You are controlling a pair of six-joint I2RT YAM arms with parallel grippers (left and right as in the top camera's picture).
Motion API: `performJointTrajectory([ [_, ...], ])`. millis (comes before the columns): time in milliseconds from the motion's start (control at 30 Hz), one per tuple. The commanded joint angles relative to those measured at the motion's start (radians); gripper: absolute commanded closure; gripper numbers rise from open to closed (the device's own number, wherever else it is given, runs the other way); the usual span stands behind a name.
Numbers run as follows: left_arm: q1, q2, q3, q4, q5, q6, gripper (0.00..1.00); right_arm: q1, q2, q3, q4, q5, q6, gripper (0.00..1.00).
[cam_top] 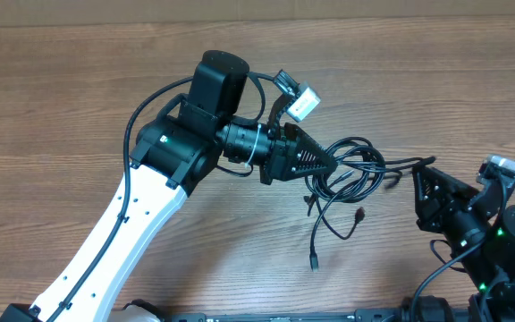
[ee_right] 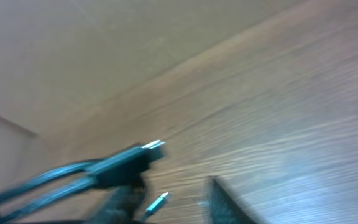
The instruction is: Untangle cables
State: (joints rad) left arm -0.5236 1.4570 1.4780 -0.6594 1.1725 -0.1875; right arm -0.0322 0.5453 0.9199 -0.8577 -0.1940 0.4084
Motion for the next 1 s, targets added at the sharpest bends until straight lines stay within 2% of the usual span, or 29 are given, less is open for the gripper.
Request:
performJointTrajectory([
  [0, 0.005, -0.012, 0.028, 0.001, 0.053, 0.008, 0.96, -0.008, 0.0, 0.011, -0.006, 0.055, 0.008, 0.19],
  [33, 0.006, -0.012, 0.028, 0.001, 0.051, 0.008, 0.96, -0.008, 0.0, 0.011, -0.009, 0.028, 0.008, 0.05],
  [67, 0.006, -0.012, 0.028, 0.002, 0.05, 0.008, 0.96, -0.008, 0.0, 0.011, -0.013, 0.001, 0.008, 0.0],
  [200, 0.006, -0.012, 0.028, 0.001, 0.009, 0.006, 0.96, -0.008, 0.0, 0.011, -0.026, -0.102, 0.008, 0.0],
  [433, 0.032, -0.012, 0.028, 0.002, -0.102, -0.093, 0.96, -0.008, 0.0, 0.011, -0.054, -0.166, 0.008, 0.0],
  [967, 0.051, -0.012, 0.028, 0.01, -0.053, -0.151, 0.96, -0.008, 0.0, 0.011, -0.011, -0.238, 0.003, 0.0],
])
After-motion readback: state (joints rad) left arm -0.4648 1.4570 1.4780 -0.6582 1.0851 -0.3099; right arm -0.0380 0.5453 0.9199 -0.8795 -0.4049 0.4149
